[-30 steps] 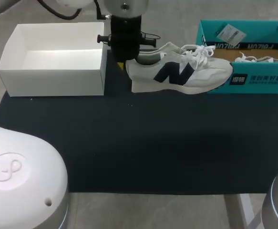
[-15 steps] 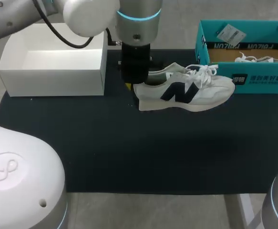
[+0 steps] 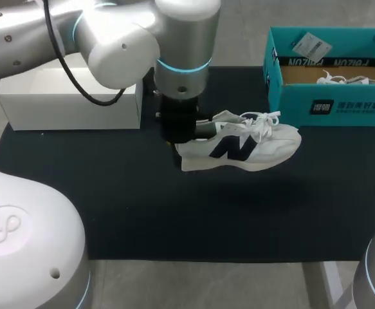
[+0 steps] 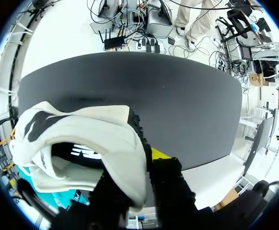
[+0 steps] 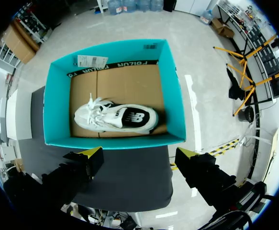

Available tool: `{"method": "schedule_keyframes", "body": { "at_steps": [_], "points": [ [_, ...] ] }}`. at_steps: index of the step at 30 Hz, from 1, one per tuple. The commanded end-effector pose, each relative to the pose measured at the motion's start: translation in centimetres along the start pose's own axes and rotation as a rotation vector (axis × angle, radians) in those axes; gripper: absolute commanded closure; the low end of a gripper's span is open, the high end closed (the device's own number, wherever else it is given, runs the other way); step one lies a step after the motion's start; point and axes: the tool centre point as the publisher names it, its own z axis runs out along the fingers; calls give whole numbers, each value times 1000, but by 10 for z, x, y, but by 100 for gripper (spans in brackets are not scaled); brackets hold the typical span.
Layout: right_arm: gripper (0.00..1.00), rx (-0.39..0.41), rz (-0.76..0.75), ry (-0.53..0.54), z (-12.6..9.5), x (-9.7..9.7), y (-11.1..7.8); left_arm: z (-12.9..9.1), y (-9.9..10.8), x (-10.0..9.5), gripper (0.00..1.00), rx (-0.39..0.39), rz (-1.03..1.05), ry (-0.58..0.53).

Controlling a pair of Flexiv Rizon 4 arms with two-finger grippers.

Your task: Take the shoe out of the shoebox, open the shoe tongue, remove and reinsert the insole, then place the shoe into the shoebox

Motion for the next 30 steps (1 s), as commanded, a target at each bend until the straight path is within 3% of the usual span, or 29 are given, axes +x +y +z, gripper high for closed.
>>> {"method": "schedule_keyframes", "body": {
  "at_steps": [1, 10, 26, 30],
  "points": [
    [0, 2, 0, 0, 0, 0, 1, 23, -5, 5, 100, -6, 6, -19],
    [0, 2, 0, 0, 0, 0, 1, 52, -14, 6, 100, -7, 11, -7],
    [0, 2, 0, 0, 0, 0, 1, 53, -14, 5, 100, 6, 11, -17],
    [0, 2, 0, 0, 0, 0, 1, 63, -17, -2, 100, -5, 16, -31]
  ]
}}
